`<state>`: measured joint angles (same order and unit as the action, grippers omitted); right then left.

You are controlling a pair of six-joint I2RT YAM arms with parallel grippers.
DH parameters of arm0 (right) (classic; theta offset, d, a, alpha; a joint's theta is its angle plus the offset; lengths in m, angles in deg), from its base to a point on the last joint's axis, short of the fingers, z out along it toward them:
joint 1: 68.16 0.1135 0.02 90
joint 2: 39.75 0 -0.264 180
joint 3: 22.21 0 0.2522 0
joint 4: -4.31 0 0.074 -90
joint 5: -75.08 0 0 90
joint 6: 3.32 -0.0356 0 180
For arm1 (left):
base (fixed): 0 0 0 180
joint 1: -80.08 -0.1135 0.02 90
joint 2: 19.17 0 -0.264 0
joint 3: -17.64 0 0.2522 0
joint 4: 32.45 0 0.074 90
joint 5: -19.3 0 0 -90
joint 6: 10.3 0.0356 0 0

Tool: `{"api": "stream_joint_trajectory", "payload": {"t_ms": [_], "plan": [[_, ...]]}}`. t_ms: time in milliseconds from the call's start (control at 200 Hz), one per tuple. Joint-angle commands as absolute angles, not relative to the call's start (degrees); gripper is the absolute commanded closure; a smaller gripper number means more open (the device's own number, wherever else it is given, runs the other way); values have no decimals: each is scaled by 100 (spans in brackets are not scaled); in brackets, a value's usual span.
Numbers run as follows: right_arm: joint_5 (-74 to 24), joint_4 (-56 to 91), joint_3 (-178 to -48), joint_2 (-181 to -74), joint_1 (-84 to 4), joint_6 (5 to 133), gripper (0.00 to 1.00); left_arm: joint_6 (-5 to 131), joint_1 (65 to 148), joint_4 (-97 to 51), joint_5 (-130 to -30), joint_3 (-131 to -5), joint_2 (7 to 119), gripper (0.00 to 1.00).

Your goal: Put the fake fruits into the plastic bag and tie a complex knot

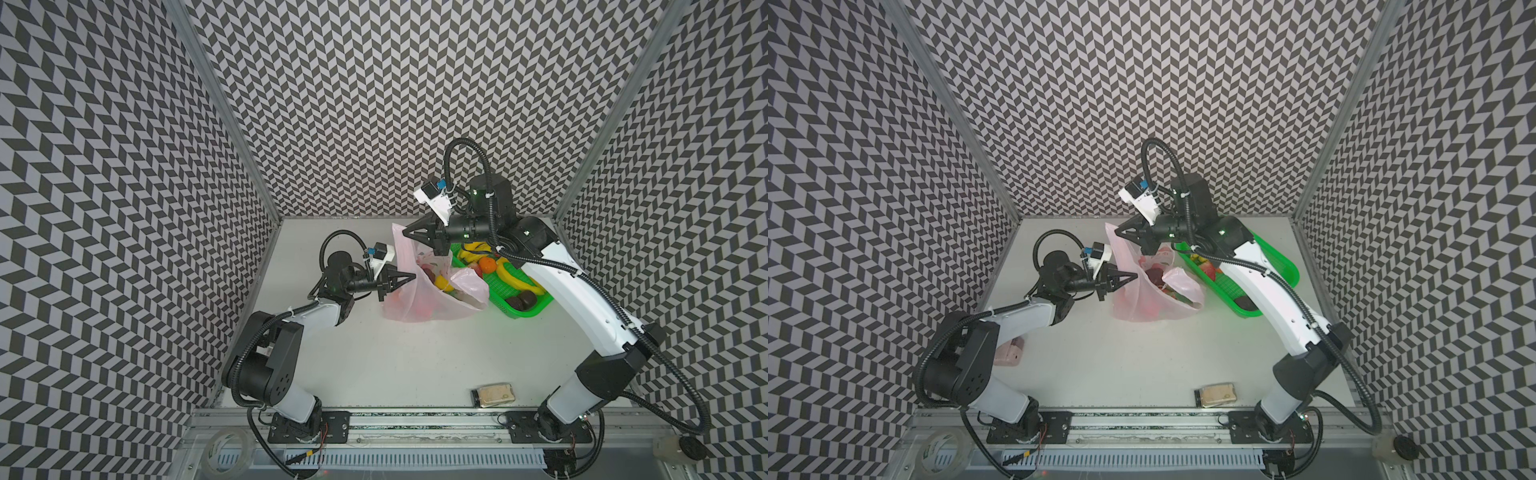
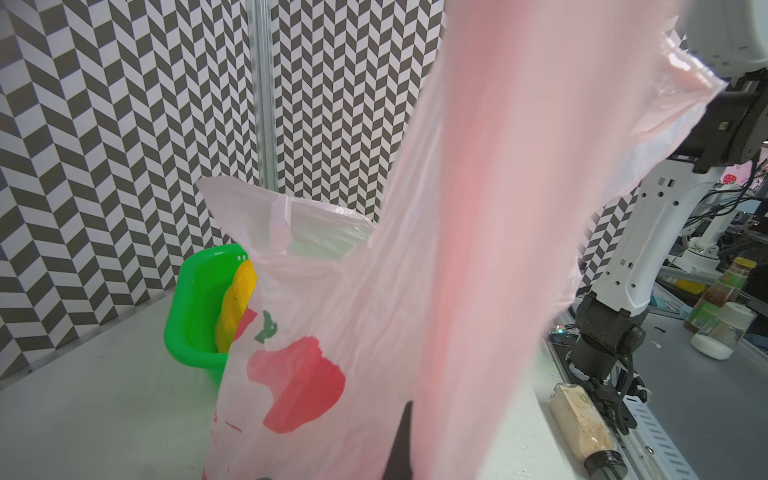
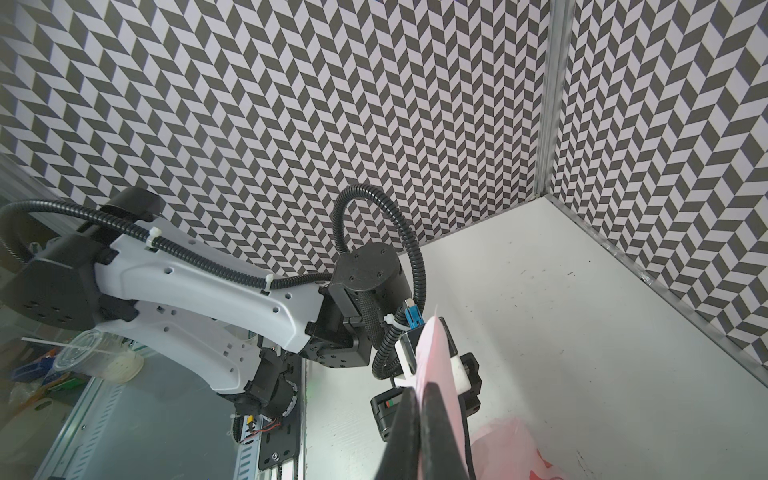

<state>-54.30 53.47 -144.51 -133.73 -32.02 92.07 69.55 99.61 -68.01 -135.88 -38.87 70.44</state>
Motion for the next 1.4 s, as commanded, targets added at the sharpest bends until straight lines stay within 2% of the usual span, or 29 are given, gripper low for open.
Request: {"api": "stream_joint_trajectory", "payload": {"t_ms": [0, 55, 225, 340, 426, 511, 646, 726, 876, 1112, 1242, 1392], "plan": [[-5499, 4648, -14603, -13026, -3262, 9258, 88, 6968, 9993, -6661, -13417, -3776, 6968, 100], [-5412, 4650, -14634, -12959, -3327, 9200, 70, 6959, 9983, -6642, -13398, -3785, 6950, 100], [-5211, 4588, -14460, -12436, -3736, 8922, 42, 6864, 9925, -6668, -13364, -3797, 6930, 100], [-5057, 4243, -13668, -11691, -4218, 8597, 31, 6828, 9863, -6683, -13310, -3762, 6883, 100], [-4837, 3711, -12732, -10939, -4503, 8302, 19, 6810, 9849, -6685, -13303, -3753, 6880, 100], [-4450, 3190, -11774, -10181, -4645, 7963, 12, 6796, 9831, -6685, -13297, -3752, 6873, 100], [-4722, 2489, -10596, -9294, -4663, 7697, 5, 6785, 9817, -6685, -13292, -3765, 6877, 99], [-4977, 2380, -10248, -9090, -4654, 7658, 3, 6751, 9809, -6694, -13293, -3788, 6850, 89], [-5126, 2249, -9841, -9023, -4654, 7829, 0, 6690, 9775, -6660, -13180, -3775, 6666, 65], [-5432, 1616, -9987, -9488, -4654, 7140, 1, 6635, 9474, -6345, -12706, -3585, 5795, 44], [-5109, 1369, -10134, -9660, -4654, 6655, 0, 6599, 9227, -5949, -12446, -3523, 5092, 34], [-5066, 1393, -10616, -9966, -4654, 6316, 2, 6948, 9108, -4454, -12071, -4033, 4216, 31]]}}
